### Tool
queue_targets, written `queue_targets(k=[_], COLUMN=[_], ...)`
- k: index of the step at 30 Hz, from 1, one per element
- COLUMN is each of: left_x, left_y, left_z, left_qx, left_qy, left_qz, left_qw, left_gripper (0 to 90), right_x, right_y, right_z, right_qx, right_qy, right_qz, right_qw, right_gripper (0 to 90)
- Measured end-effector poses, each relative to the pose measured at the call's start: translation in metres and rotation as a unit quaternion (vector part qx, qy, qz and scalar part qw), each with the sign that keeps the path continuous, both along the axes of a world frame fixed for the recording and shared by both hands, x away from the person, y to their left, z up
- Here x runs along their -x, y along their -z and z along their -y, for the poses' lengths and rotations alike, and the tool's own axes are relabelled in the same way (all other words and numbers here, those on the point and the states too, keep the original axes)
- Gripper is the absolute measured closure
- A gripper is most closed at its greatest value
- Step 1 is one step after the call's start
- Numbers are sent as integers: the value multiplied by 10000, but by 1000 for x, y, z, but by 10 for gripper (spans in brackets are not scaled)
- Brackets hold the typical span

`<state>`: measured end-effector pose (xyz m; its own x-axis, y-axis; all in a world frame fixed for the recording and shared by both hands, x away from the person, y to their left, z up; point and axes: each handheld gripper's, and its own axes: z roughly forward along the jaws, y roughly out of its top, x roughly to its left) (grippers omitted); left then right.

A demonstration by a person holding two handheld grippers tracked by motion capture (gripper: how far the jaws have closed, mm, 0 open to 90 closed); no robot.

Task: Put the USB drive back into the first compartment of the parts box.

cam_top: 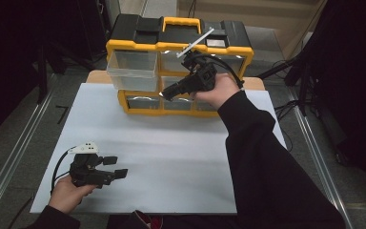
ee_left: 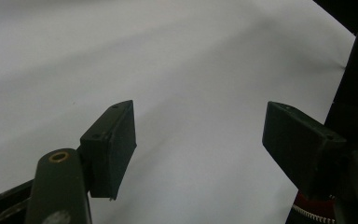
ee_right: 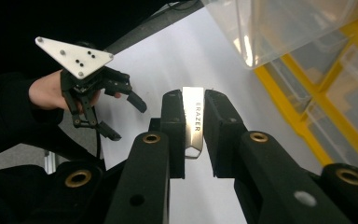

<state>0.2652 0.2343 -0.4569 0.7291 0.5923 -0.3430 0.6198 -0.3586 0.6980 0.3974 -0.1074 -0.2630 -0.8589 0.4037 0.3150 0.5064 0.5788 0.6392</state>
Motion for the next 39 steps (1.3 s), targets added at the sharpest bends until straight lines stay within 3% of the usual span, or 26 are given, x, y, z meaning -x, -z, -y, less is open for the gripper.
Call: queue_targets(k=[18,27,39], left_x=[0,0,1], left_y=[0,0,0], left_z=[0,0,1], left_qx=[9,9,41], left_qy=[2,13,44], left_qz=[1,-6,-15], left_qw=[10000,10000,10000], left_gripper=[271,271,271], right_x=[-12,-21,-39], right_y=[-44,-57,-70], right_z=[-2,-7,-39], right_qx=[-91,-182,-106], right_qy=[109,203,210], right_qz=[158,176,266], right_qw=[9998,9995,9994], right_gripper=[764,764,764])
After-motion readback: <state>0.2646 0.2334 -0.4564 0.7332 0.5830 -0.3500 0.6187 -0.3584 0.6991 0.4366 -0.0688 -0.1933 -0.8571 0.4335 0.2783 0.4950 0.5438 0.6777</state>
